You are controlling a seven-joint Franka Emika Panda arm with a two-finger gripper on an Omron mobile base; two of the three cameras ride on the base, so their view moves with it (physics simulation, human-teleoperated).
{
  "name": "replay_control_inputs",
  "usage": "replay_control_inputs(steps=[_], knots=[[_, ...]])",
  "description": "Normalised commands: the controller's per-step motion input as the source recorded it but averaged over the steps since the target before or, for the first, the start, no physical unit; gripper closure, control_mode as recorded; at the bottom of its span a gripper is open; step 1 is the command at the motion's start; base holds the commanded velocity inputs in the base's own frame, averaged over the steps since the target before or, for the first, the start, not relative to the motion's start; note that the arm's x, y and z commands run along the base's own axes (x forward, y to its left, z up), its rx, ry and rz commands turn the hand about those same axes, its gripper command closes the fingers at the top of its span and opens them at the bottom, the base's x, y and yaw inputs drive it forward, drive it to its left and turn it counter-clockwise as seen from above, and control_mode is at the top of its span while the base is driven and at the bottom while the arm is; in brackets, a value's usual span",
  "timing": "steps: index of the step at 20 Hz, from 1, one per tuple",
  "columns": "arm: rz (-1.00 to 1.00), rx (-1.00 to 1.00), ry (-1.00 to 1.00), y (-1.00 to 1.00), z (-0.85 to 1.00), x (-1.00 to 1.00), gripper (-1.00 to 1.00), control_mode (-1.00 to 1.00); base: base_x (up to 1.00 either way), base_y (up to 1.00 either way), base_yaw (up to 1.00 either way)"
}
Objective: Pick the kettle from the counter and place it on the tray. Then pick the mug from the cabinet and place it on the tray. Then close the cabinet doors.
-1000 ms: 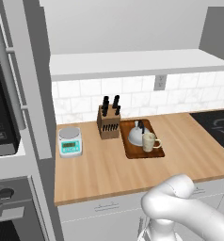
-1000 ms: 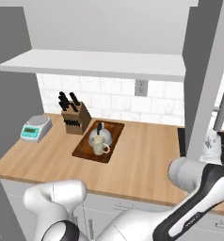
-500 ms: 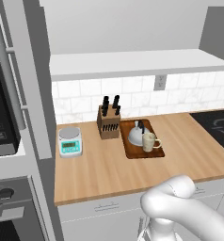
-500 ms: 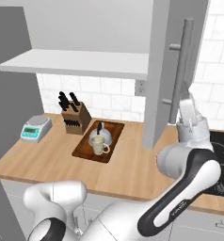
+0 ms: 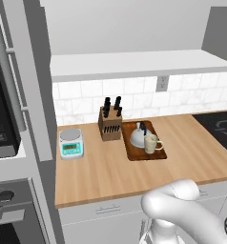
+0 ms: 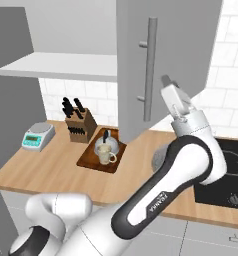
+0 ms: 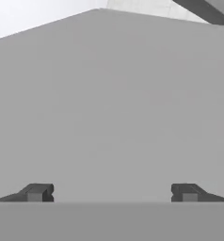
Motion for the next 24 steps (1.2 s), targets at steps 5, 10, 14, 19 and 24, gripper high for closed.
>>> replay_control_inputs(steps=[5,10,14,19,24], knots=[[-0.04,-0.07,0.37,0.54,0.00,0.27,-1.00,-1.00,0.00,0.00,0.00],[0.00,0.00,0.34,0.38,-0.01,0.40,-1.00,-1.00,0.00,0.00,0.00],[0.00,0.00,0.15,0.33,-0.23,0.50,-1.00,-1.00,0.00,0.00,0.00],[-0.03,0.00,0.14,0.43,-0.30,0.56,-1.00,-1.00,0.00,0.00,0.00],[-0.04,0.00,0.14,0.37,-0.30,0.66,-1.00,-1.00,0.00,0.00,0.00]])
